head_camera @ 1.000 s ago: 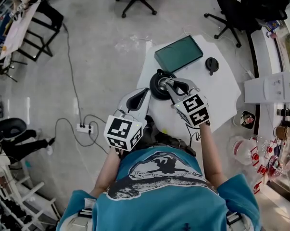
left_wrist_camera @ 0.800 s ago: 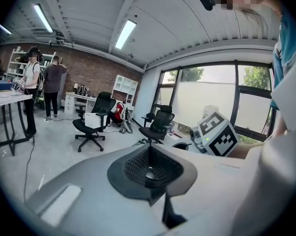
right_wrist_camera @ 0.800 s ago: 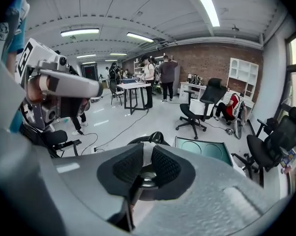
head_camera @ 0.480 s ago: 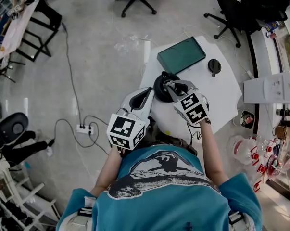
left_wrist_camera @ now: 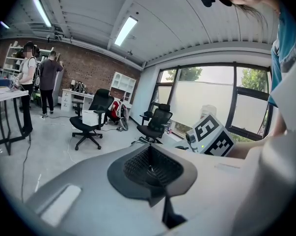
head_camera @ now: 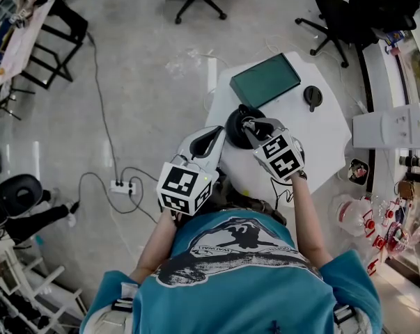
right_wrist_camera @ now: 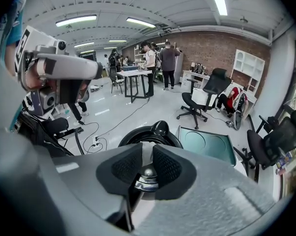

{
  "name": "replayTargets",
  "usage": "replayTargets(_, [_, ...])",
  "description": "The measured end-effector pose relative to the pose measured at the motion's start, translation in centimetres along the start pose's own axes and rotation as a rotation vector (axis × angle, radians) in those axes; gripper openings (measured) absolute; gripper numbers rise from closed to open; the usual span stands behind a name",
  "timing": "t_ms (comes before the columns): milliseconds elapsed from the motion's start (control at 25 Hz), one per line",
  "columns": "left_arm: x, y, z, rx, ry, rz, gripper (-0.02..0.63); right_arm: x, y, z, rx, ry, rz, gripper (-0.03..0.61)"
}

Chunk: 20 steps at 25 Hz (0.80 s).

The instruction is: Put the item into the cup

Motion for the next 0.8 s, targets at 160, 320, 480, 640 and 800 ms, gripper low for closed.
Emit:
replayTargets(160, [-0.25, 0.01, -0.14, -0.005, 0.002, -0.003, 0.018, 0.08, 0.22, -0.14, -0.009, 0.012, -0.004, 0.089])
replayTargets(320, [-0.61, -0.05, -0.3, -0.007, -0.002, 0.003, 0.018, 0.36, 0.37, -0.2, -0.012, 0.02, -0.01, 0.094])
replayTargets(480, [-0.83, -0.28, -0.39, -0.004, -0.008, 0.012, 0.018, 0.31, 0.29, -0.25, -0.014, 0.025, -0.014, 0.094])
replayTargets(640, [-0.87, -0.34, -0.39, 0.003, -0.012, 0.018, 0.018, 0.22, 0.24, -0.17, -0.006, 0.032, -0.016, 0.094])
replayTargets(800, [-0.71, -0.27, -0.47, 0.005, -0.012, 0.022, 0.018, 0.17, 0.24, -0.05, 0.009, 0.048, -0.014, 0.094])
Point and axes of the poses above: the fingertips, and each gripper's own axes: y forward along the fingers, x to its right, z out of its top, the point moved 3 cm from there along -y, backward along the fingers, and after that the axes turned 2 degrees about -y, right-handed, at the moved point
